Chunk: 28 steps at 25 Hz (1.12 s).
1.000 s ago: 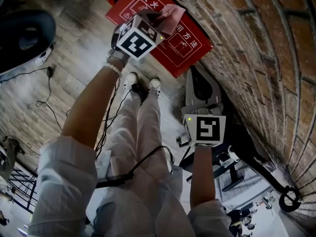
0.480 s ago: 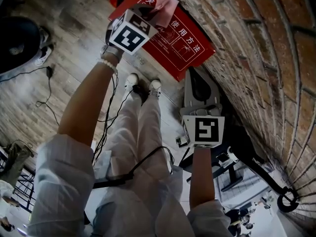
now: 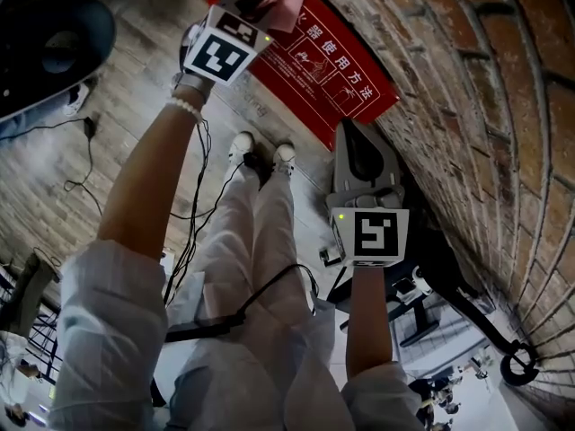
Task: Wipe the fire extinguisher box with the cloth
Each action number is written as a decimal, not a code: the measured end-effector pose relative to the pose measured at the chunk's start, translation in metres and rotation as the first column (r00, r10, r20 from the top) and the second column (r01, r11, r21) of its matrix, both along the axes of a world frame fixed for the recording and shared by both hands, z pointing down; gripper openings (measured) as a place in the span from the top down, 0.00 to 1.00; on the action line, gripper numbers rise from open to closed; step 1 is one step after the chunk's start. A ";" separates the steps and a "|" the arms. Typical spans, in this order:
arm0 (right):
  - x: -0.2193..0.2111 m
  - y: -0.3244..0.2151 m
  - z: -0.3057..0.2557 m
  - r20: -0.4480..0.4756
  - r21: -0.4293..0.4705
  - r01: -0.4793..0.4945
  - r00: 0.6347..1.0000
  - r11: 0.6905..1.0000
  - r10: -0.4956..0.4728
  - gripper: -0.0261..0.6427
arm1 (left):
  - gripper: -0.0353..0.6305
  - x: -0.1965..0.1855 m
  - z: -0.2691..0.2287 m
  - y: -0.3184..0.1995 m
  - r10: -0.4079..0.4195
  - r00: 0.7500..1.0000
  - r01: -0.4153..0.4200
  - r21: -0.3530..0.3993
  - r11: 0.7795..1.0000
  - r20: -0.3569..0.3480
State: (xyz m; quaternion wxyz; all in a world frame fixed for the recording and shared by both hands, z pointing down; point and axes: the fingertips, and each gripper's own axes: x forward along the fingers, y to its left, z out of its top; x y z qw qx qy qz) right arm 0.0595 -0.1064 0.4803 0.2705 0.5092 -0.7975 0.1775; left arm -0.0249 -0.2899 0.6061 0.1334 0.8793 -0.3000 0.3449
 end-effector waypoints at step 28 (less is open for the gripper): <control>-0.018 -0.003 -0.013 -0.003 0.003 0.056 0.998 0.998 -0.056 0.95 | 0.93 -0.064 -0.035 -0.010 -0.154 0.984 0.156 0.015 0.988 -0.087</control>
